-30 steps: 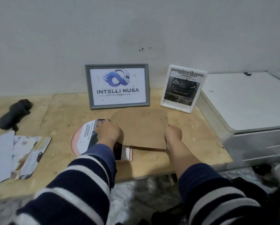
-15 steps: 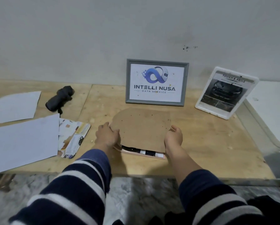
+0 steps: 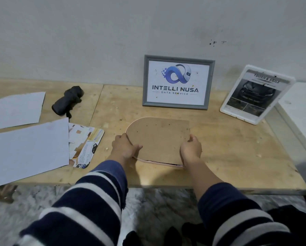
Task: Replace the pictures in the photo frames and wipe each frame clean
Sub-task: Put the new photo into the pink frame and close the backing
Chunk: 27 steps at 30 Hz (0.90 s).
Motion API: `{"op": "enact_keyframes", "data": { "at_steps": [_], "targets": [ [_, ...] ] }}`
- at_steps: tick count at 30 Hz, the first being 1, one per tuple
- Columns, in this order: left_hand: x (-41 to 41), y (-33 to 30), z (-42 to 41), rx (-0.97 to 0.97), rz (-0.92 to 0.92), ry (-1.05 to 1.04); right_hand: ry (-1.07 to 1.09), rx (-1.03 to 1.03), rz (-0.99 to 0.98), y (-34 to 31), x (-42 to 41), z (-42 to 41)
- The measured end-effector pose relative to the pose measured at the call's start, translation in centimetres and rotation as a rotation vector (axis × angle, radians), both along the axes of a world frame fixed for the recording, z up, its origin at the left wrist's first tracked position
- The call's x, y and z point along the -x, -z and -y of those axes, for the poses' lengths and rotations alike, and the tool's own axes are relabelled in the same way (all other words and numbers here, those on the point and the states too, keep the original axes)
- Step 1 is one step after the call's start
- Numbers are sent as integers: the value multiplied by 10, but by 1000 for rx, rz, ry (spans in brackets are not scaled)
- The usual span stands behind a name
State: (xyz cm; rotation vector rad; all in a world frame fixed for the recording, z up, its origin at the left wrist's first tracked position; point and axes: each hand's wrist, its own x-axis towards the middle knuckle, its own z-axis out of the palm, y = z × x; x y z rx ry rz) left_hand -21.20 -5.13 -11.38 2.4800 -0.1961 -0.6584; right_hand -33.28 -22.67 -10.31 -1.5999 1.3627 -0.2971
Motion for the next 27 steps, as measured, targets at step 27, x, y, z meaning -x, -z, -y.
{"op": "enact_keyframes", "data": {
  "at_steps": [27],
  "targets": [
    [15, -16, 29, -248, -82, -19, -704, 339, -541, -4, 17, 10]
  ]
}}
